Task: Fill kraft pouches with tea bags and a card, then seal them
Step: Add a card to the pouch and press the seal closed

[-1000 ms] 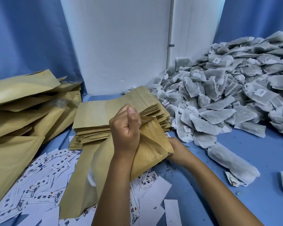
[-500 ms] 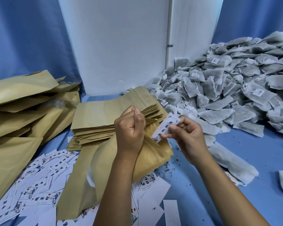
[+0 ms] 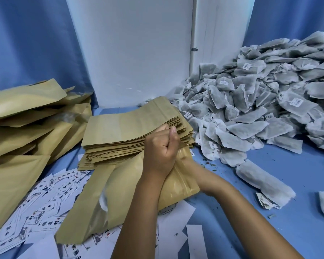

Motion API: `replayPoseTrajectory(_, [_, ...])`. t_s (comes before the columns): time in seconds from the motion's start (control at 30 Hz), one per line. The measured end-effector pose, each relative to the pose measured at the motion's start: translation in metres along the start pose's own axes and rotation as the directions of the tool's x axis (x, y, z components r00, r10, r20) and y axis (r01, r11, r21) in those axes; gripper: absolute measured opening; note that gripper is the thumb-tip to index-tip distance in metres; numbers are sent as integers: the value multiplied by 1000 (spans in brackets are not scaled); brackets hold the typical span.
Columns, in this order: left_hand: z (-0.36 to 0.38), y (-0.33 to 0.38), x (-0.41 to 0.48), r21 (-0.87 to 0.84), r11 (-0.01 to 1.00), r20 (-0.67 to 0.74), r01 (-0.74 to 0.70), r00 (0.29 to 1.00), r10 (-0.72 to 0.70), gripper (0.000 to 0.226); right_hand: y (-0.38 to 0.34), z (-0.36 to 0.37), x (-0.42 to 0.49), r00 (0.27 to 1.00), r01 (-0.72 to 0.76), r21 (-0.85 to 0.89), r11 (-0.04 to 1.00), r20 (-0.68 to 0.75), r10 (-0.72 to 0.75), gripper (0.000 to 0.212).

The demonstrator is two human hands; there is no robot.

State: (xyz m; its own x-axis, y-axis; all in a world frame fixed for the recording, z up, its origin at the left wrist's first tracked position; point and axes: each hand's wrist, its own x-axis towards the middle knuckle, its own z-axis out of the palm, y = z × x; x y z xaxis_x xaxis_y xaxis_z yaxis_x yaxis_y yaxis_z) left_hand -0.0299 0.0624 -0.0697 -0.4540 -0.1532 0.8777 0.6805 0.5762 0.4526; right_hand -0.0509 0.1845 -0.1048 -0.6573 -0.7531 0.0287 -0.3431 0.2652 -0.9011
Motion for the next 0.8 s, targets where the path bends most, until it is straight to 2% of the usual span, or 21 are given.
replayPoseTrajectory(0.03, [-1,0,1,4,1000,-13,2,1000,-2,58,-6,-9,0,986,72,150,986,-158,-48,7])
replayPoseTrajectory(0.07, [-3,0,1,8,1000,-24,9,1000,-9,58,-7,-19,-3,923,153,242,958,-382,-51,12])
replayPoseTrajectory(0.1, [-5,0,2,11,1000,-34,18,999,-18,58,-7,-30,-5,817,246,268,931,-574,-50,19])
replayPoseTrajectory(0.13, [-6,1,2,14,1000,-42,26,999,-25,58,-2,-39,-6,731,259,252,932,-682,-19,23])
replayPoseTrajectory(0.17, [-6,2,3,17,999,-46,29,999,-28,58,1,-43,-6,702,232,260,937,-712,23,28])
replayPoseTrajectory(0.2, [-6,4,4,20,999,-43,29,999,-28,58,7,-43,-3,758,166,327,930,-646,91,37])
replayPoseTrajectory(0.27, [-1,6,4,29,999,-3,32,999,-32,57,12,-29,5,922,1,540,841,-326,208,54])
replayPoseTrajectory(0.3, [1,7,4,43,998,36,39,999,-41,55,11,-19,7,961,-30,615,788,-199,192,53])
replayPoseTrajectory(0.37, [6,9,4,128,988,160,82,982,-103,52,7,-7,12,983,-36,686,727,-108,151,43])
replayPoseTrajectory(0.47, [12,20,5,329,935,302,132,924,-237,55,-1,-4,14,964,-55,801,597,-113,240,50])
replayPoseTrajectory(0.53, [14,28,6,379,919,352,112,901,-255,59,-7,-6,10,953,-66,809,584,-123,278,35])
replayPoseTrajectory(0.6, [15,37,8,394,919,381,22,906,-185,57,-16,-7,3,957,9,829,559,-169,236,29])
replayPoseTrajectory(0.7, [13,49,16,283,951,353,-125,935,17,49,-32,-14,-1,939,207,841,500,-314,140,42])
replayPoseTrajectory(0.77, [7,48,21,232,948,282,-216,948,147,38,-45,-23,4,949,234,878,417,-300,98,21])
replayPoseTrajectory(0.8, [3,44,22,261,940,212,-219,963,166,29,-47,-29,12,948,209,901,381,-282,146,22])
